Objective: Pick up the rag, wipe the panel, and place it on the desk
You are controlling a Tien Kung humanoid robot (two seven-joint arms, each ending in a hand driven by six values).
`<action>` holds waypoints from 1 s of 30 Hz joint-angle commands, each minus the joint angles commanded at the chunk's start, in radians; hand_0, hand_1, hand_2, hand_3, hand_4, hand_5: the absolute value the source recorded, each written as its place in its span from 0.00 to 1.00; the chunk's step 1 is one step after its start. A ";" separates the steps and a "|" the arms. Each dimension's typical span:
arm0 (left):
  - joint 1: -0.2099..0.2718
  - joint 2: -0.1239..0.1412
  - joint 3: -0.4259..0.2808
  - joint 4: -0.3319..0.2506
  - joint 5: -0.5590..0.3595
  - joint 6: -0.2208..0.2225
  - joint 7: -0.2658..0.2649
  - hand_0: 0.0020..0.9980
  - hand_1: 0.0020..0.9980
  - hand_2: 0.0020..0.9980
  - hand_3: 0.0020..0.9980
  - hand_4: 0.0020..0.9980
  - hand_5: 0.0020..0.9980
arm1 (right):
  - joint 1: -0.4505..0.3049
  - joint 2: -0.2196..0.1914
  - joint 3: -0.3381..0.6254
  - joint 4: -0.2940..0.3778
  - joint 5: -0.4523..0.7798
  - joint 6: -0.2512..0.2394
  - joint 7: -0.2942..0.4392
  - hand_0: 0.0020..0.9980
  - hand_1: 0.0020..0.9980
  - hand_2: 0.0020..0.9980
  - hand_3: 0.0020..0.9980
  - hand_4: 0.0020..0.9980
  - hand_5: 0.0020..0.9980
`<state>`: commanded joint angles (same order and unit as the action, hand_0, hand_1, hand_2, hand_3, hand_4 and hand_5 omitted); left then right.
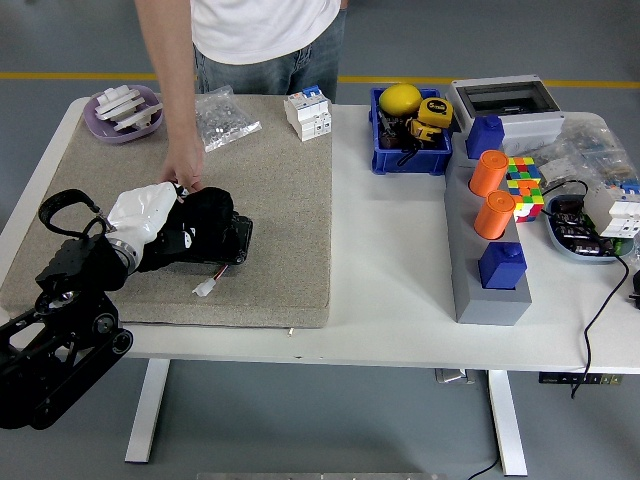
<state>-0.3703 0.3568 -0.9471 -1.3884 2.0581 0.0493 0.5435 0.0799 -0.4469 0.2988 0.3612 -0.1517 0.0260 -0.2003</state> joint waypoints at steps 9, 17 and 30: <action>0.033 0.020 -0.077 0.019 0.022 0.002 0.001 0.29 0.46 0.57 0.53 0.19 0.00 | -0.001 0.000 0.004 0.002 -0.007 0.000 0.000 0.74 0.63 0.68 0.70 1.00 0.63; 0.052 0.039 -0.149 0.037 0.041 0.006 0.000 0.29 0.46 0.57 0.53 0.20 0.00 | -0.002 -0.001 0.007 0.003 -0.009 0.000 -0.001 0.74 0.63 0.68 0.70 1.00 0.63; 0.076 0.052 -0.224 0.096 0.054 0.022 -0.008 0.29 0.46 0.57 0.53 0.19 0.00 | -0.006 0.001 0.014 0.006 -0.018 -0.001 -0.001 0.74 0.63 0.68 0.70 1.00 0.63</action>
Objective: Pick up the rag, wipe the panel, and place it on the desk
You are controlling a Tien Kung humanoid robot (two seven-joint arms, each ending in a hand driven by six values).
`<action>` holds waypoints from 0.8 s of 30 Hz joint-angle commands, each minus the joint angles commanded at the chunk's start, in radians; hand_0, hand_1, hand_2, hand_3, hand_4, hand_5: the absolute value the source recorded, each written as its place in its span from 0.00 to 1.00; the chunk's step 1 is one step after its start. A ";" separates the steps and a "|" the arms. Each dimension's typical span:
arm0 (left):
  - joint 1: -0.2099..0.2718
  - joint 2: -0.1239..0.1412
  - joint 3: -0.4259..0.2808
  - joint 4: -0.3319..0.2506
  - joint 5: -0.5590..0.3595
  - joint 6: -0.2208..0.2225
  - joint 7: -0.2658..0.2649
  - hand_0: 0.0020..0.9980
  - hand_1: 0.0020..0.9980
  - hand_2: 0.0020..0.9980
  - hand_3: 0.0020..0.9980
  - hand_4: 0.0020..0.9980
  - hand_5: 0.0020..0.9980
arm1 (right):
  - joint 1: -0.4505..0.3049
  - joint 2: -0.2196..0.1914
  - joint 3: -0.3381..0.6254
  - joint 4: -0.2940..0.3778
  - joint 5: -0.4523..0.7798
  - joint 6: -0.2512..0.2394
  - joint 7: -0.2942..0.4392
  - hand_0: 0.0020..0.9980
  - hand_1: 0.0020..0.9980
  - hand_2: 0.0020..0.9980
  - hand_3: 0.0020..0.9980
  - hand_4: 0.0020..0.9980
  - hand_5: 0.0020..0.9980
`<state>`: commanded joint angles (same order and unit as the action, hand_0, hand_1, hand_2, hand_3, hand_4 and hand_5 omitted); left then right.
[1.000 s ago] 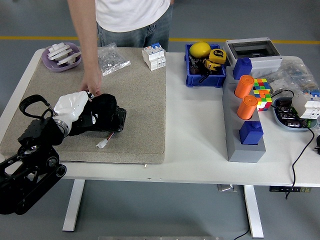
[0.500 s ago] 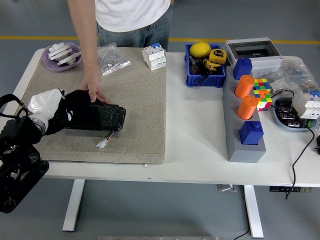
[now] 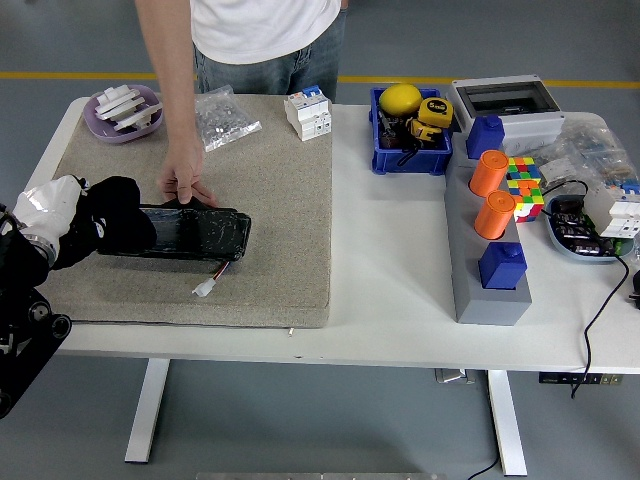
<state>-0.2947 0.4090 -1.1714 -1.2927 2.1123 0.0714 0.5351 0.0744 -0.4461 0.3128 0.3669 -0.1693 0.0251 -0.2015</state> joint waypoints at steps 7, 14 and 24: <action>0.011 -0.003 -0.046 0.052 0.005 0.013 -0.006 0.29 0.46 0.56 0.53 0.19 0.00 | 0.000 0.001 0.005 0.002 -0.005 -0.001 0.000 0.74 0.63 0.68 0.70 1.00 0.63; -0.003 -0.009 -0.069 0.113 -0.019 0.043 -0.029 0.29 0.46 0.56 0.53 0.20 0.00 | 0.003 0.002 0.007 0.004 -0.007 -0.001 -0.001 0.74 0.63 0.68 0.70 1.00 0.63; -0.042 -0.001 -0.050 0.244 -0.103 0.123 -0.130 0.32 0.49 0.57 0.55 0.28 0.00 | 0.007 0.005 0.012 0.007 -0.015 -0.002 -0.003 0.74 0.63 0.68 0.70 1.00 0.63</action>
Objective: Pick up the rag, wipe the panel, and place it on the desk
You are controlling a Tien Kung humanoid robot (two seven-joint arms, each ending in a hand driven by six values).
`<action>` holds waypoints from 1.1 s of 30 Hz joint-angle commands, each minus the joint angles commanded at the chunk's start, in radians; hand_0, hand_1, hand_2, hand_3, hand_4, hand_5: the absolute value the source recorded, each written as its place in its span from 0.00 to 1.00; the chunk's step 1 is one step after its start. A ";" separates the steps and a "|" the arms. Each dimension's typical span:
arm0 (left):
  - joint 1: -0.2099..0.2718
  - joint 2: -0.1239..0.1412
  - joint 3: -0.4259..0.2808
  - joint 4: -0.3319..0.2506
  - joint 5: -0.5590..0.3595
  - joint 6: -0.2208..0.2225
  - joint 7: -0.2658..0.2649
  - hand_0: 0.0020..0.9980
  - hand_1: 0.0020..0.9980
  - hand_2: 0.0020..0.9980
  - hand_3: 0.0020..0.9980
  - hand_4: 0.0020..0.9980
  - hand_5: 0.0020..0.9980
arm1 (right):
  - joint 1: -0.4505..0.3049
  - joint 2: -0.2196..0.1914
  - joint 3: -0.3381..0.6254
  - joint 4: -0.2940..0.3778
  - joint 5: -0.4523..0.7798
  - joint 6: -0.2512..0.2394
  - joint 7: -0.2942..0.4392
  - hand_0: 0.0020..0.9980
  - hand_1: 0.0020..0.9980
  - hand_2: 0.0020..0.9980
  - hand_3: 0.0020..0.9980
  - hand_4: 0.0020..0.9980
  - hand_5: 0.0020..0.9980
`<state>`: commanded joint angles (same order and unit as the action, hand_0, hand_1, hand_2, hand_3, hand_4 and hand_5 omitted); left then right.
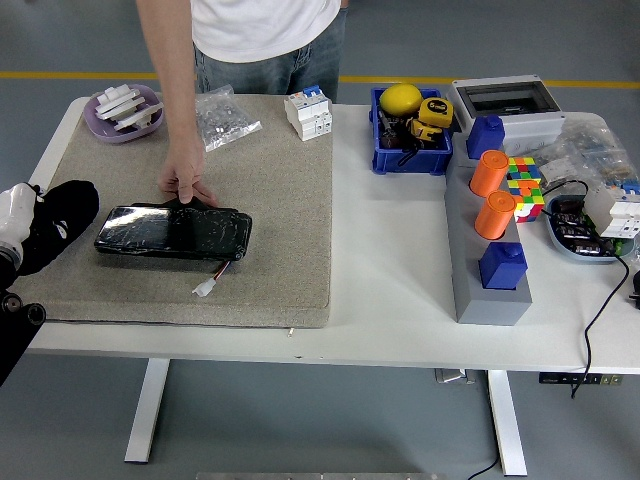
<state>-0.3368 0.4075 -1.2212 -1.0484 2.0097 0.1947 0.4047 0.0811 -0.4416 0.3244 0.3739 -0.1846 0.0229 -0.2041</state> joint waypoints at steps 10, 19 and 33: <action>0.004 0.013 0.008 0.006 -0.038 -0.067 -0.037 0.65 0.77 0.81 0.69 0.88 0.08 | 0.002 0.002 0.002 0.000 -0.001 -0.002 0.000 0.74 0.63 0.68 0.69 1.00 0.64; 0.007 0.017 0.009 0.003 -0.032 -0.104 -0.028 0.68 0.79 0.84 0.79 0.94 0.12 | 0.004 0.001 0.003 0.000 -0.002 -0.003 0.000 0.74 0.63 0.68 0.69 1.00 0.64; 0.019 0.040 -0.028 -0.042 -0.012 -0.138 -0.003 0.69 0.82 0.85 0.80 0.98 0.16 | 0.002 0.001 0.001 -0.001 -0.003 -0.002 -0.002 0.74 0.62 0.68 0.69 1.00 0.63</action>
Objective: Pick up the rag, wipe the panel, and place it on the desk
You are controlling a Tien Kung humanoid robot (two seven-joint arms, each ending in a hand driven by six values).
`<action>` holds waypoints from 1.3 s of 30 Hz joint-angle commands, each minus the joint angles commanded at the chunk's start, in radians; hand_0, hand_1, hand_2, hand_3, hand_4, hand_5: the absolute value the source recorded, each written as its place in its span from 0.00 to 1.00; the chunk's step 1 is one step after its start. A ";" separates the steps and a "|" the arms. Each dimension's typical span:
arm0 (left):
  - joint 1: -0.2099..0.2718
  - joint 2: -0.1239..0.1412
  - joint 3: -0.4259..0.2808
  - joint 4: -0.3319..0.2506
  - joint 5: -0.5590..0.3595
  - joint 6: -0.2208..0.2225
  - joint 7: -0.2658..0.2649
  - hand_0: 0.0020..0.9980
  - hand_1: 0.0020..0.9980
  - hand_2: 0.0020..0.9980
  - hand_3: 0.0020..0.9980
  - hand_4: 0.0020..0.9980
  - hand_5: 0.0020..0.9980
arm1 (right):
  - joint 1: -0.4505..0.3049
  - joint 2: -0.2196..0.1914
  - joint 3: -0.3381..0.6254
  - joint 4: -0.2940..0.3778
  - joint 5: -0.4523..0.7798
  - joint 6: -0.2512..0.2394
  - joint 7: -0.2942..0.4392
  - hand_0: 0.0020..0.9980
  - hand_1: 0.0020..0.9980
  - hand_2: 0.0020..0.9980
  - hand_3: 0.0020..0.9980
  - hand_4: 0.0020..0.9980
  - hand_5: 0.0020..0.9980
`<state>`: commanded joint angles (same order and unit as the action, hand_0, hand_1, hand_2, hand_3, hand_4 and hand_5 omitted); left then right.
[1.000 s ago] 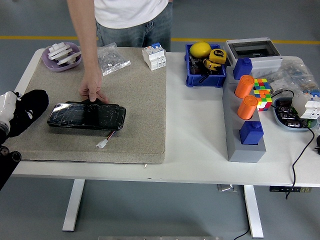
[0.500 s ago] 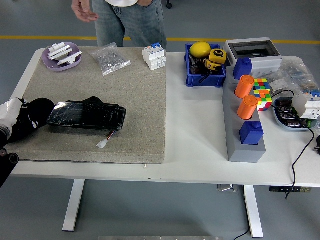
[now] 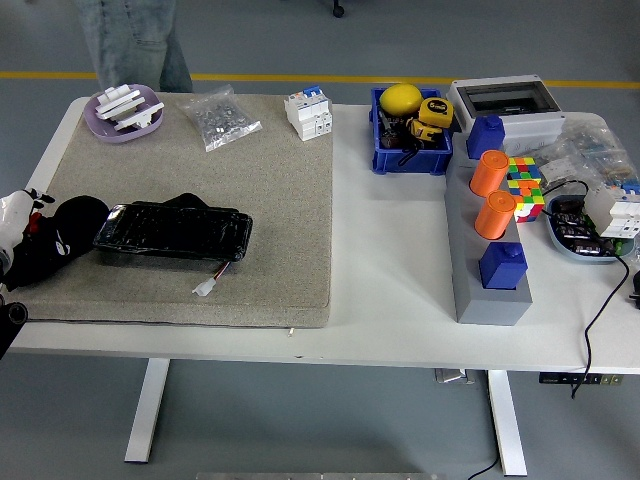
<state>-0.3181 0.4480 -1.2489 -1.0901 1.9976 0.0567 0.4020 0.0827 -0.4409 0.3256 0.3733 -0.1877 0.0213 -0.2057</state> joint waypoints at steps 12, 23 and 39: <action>0.066 0.041 -0.112 -0.122 -0.095 -0.058 -0.024 0.69 0.81 0.86 0.81 0.99 0.19 | -0.003 -0.001 -0.004 -0.002 0.002 0.000 -0.001 0.74 0.62 0.68 0.68 1.00 0.62; 0.132 0.047 -0.295 -0.230 -0.300 -0.057 -0.137 0.68 0.81 0.85 0.81 0.98 0.20 | -0.007 -0.007 -0.012 -0.001 0.000 -0.001 -0.002 0.74 0.62 0.68 0.68 1.00 0.62; 0.166 -0.015 -0.370 -0.286 -0.734 0.011 -0.320 0.68 0.78 0.79 0.76 0.96 0.23 | 0.008 -0.004 -0.029 -0.004 0.002 -0.002 -0.003 0.74 0.62 0.68 0.68 1.00 0.62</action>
<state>-0.1521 0.4334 -1.6185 -1.3765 1.2640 0.0679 0.0815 0.0904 -0.4453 0.2965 0.3690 -0.1859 0.0197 -0.2084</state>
